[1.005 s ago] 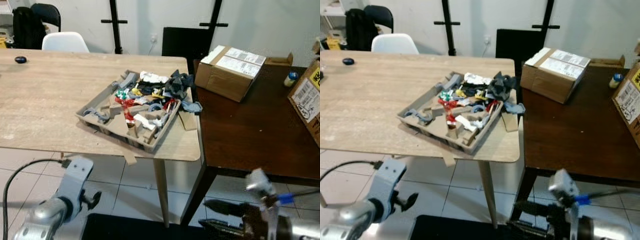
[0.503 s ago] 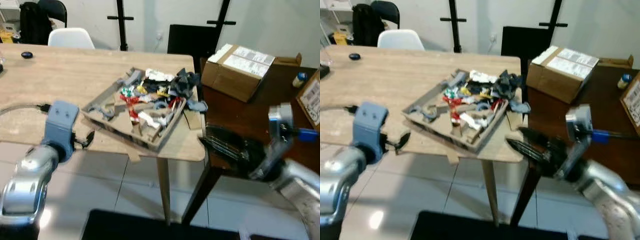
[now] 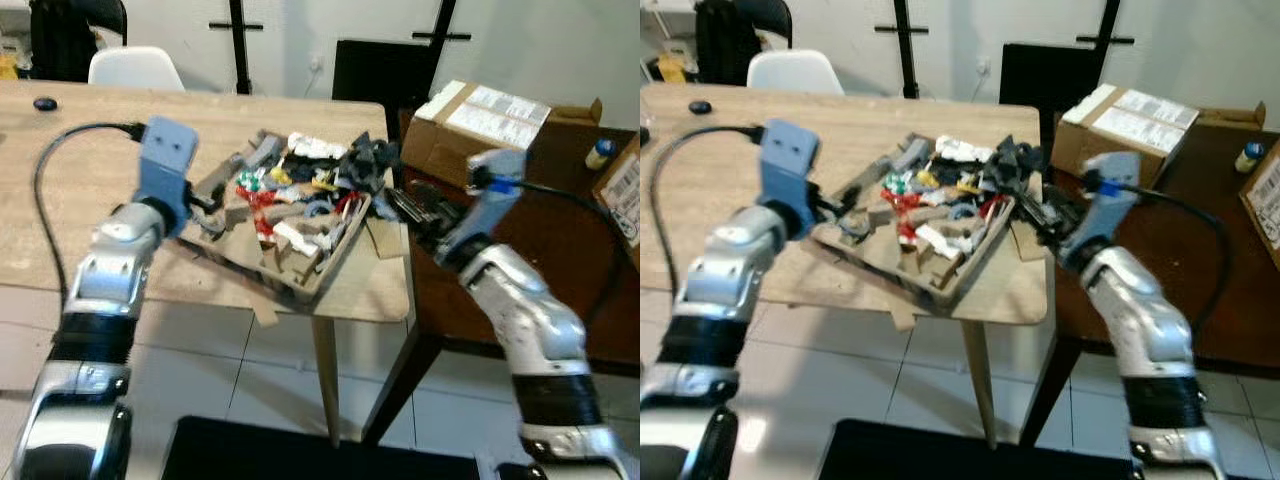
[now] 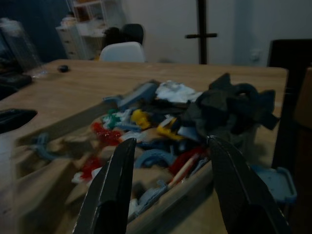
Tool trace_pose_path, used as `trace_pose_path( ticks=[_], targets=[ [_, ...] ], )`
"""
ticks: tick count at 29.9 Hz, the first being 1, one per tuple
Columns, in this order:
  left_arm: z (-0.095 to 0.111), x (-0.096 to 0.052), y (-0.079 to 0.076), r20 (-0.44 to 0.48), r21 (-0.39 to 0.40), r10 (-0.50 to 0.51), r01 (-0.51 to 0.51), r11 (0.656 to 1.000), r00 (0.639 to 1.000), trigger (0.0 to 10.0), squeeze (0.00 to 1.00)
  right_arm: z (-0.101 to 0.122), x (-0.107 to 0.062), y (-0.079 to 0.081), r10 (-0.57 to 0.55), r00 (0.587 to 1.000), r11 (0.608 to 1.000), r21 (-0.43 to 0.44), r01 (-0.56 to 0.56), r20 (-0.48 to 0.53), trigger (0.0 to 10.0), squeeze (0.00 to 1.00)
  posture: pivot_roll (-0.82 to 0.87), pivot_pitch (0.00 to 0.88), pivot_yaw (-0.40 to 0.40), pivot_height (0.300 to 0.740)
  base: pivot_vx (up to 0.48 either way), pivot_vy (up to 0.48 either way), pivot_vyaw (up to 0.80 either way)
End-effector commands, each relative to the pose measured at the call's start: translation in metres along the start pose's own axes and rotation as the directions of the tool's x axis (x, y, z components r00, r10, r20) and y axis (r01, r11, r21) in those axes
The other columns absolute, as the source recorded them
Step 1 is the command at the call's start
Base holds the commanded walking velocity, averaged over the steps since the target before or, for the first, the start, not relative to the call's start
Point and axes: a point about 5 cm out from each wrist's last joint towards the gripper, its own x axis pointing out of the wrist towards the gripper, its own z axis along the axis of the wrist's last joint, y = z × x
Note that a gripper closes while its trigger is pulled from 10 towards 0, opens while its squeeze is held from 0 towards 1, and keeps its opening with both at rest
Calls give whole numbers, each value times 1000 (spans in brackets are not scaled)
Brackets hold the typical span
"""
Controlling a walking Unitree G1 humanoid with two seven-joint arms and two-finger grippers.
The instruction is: Picking trash to rubbish bin
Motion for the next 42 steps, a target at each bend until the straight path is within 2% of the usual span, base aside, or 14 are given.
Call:
trace_pose_path(
  ticks=[1, 2, 3, 6, 7, 10, 11, 13, 18, 19, 20, 21, 32, 42],
  targets=[
    [-8, 5, -1, -38, 43, -6, 7, 999, 999, 10000, 267, -6, 4, 0, -11, 1000, 1000, -25, 11, -8, 10000, 0, 71, 75, 51, 740, 0, 0, 0],
    [-8, 5, -1, -38, 43, -6, 7, 999, 999, 10000, 267, -6, 4, 0, -11, 1000, 1000, -25, 11, -8, 10000, 0, 71, 75, 51, 740, 0, 0, 0],
    [-11, 7, 5, -81, 33, 55, -53, 998, 995, 10000, 761, -7, 6, 1, -7, 1000, 1000, -26, 7, -7, 10000, 0, 68, 77, 55, 740, 0, 0, 0],
    [-17, 9, 14, -149, -12, 142, -146, 989, 979, 10000, 769, -8, 8, 2, -2, 1000, 1000, -29, 2, -6, 10000, 0, 75, 77, 50, 740, 0, 0, 0],
    [-21, 11, 15, -180, -47, 173, -184, 982, 968, 10000, 341, -10, 8, 2, 2, 1000, 999, -32, -2, -8, 10000, 0, 79, 81, 44, 740, 0, 0, 0],
    [-29, 15, 12, -221, -123, 181, -212, 970, 958, 10000, 227, -12, 8, -1, 3, 1000, 999, -37, -4, -10, 10000, 0, 83, 82, 41, 740, 0, 0, 0],
    [-33, 18, 10, -242, -140, 189, -227, 964, 952, 10000, 282, -13, 8, -2, 7, 1000, 999, -40, -7, -11, 10000, 0, 85, 88, 37, 740, 0, 0, 0],
    [-41, 21, 5, -280, -205, 202, -264, 942, 938, 10000, 1000, -13, 11, -4, 23, 1000, 999, -46, -23, -3, 10000, 0, 87, 96, 33, 740, 0, 0, 0],
    [-44, 27, -3, -325, -286, 216, -313, 906, 921, 10000, 1000, -7, 17, 1, 87, 996, 994, -71, -86, 13, 10000, 0, 86, 103, 37, 740, 0, 0, 0],
    [-45, 27, -4, -333, -299, 224, -327, 896, 916, 10000, 808, -7, 18, 2, 96, 995, 992, -78, -95, 14, 10000, 0, 85, 104, 39, 740, 0, 0, 0],
    [-45, 27, -4, -338, -309, 229, -337, 889, 913, 10000, 808, -6, 18, 3, 101, 995, 992, -83, -99, 14, 10000, 0, 85, 104, 39, 740, 0, 0, 0],
    [-46, 27, -3, -343, -292, 249, -354, 889, 906, 10000, 267, -6, 19, 3, 104, 994, 991, -83, -102, 17, 10000, 0, 84, 105, 39, 740, 0, 0, 0],
    [-47, 28, 1, -366, -177, 331, -414, 893, 870, 10000, 8, -5, 20, 0, 112, 992, 994, -24, -110, 55, 10000, 0, 85, 123, 38, 740, 0, 0, 0],
    [-47, 24, 13, -379, -66, 382, -437, 897, 843, 10000, 0, -5, 13, -5, 97, 991, 995, 28, -100, 91, 10000, 0, 102, 169, 49, 740, 0, 0, 0]
  ],
)
